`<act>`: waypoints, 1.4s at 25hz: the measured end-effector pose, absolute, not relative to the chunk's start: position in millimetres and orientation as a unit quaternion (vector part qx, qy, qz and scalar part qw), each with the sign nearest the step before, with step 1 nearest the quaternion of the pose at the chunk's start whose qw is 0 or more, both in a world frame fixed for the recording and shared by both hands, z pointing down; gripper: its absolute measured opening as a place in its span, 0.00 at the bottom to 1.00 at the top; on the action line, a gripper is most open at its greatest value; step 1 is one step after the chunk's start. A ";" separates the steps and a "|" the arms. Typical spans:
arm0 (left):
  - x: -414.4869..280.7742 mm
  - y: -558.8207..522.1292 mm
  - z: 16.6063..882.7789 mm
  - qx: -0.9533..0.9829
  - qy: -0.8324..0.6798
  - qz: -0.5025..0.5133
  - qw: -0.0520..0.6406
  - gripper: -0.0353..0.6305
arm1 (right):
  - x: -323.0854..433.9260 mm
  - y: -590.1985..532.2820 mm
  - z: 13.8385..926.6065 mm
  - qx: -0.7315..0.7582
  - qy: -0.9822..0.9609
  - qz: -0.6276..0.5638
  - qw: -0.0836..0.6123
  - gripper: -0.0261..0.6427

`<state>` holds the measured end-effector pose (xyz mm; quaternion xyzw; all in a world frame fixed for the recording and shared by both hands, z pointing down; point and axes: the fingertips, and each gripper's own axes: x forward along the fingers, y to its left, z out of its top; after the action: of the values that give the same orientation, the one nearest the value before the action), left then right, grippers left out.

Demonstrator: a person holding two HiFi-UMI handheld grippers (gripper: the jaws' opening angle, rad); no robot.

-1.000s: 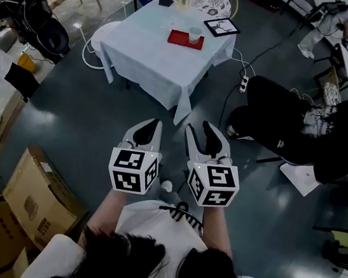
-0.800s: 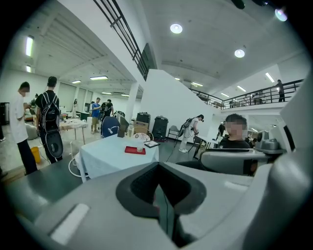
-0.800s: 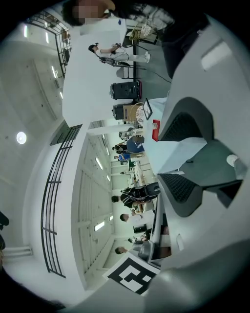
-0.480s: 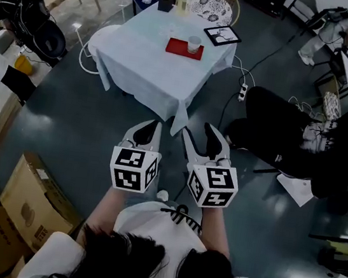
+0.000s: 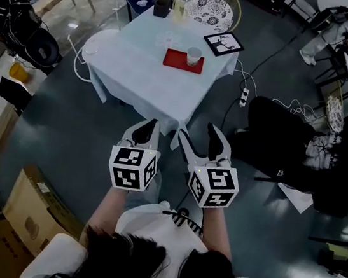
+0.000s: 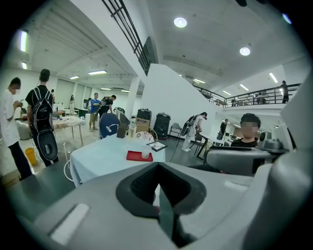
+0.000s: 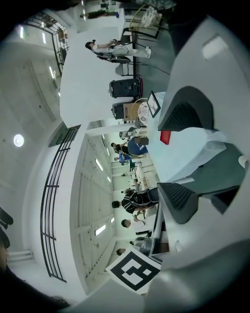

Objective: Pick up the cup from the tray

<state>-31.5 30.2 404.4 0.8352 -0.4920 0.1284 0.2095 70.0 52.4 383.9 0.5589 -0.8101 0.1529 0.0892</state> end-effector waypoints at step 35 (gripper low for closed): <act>-40.0 -233.0 419.8 0.853 -0.448 0.170 0.207 0.05 | 74.1 -209.5 403.4 0.614 -0.763 0.173 0.097 0.61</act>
<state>-40.0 -233.0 419.8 0.8531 -0.4475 0.1700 0.2073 74.1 -209.5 403.4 0.6145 -0.7635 0.1732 0.0974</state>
